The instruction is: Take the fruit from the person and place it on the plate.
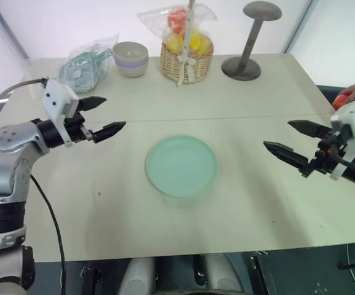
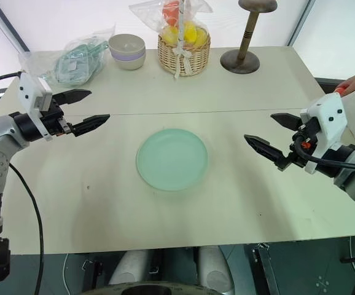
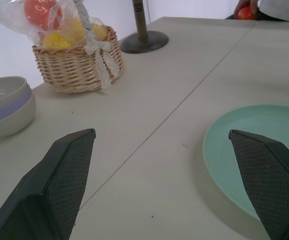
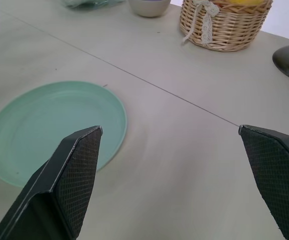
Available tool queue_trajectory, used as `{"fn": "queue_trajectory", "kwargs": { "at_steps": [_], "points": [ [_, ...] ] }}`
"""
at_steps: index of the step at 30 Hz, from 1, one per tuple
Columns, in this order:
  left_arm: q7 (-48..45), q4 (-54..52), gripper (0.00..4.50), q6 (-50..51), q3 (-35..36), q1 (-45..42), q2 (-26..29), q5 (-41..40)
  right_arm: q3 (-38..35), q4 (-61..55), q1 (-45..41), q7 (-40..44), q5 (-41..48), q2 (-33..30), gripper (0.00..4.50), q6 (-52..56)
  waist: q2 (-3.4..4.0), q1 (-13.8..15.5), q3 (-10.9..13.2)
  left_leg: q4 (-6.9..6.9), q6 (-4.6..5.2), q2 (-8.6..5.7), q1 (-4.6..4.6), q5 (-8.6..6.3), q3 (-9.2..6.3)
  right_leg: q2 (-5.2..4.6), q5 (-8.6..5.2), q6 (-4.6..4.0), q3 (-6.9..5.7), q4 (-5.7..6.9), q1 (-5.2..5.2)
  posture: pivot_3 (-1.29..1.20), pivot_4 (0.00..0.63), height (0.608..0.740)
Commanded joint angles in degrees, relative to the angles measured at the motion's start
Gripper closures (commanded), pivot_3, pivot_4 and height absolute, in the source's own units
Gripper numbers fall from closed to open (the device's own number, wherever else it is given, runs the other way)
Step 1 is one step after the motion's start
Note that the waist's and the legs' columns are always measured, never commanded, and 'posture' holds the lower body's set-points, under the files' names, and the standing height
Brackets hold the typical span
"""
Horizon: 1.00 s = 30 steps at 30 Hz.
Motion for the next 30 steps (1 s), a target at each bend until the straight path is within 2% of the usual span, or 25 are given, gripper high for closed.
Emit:
{"fn": "queue_trajectory", "kwargs": {
  "at_steps": [1,21,26,30],
  "points": [
    [0.1,-0.5,0.00,-1.1,1.2,-0.7,0.3,-0.2,-2.0,-1.9,-0.5,-0.8,1.5,0.0,0.03,-0.2,0.00,0.0,0.0,0.00,0.00,0.00,0.00,0.00,0.00,0.00,0.00,0.00,0.00,0.00,0.00,0.00,0.150,0.740],
    [2.6,0.2,0.00,-2.4,0.3,-3.5,-1.8,1.3,-1.4,-2.2,0.3,-2.2,2.0,0.7,0.03,-1.0,0.00,0.0,0.0,0.01,0.00,0.00,0.00,0.00,0.00,0.01,0.00,0.00,0.00,0.00,0.00,0.00,0.150,0.740],
    [8.4,-1.0,0.00,-2.9,0.5,-6.3,-6.3,1.4,-0.6,-2.0,-0.3,-2.4,1.8,0.9,0.03,-1.3,0.00,0.2,0.0,0.04,0.00,-0.01,-0.01,0.00,0.00,0.01,0.01,0.01,0.00,0.01,0.01,0.00,0.150,0.740],
    [11.9,-6.4,0.00,0.1,-0.4,-6.3,-10.8,-1.3,0.0,-1.9,-0.7,-2.5,1.5,1.0,0.03,-1.8,-0.01,0.1,0.0,0.05,0.00,-0.01,-0.01,0.00,0.00,0.02,0.01,0.02,0.00,0.02,0.02,0.00,0.150,0.740]
  ]
}}
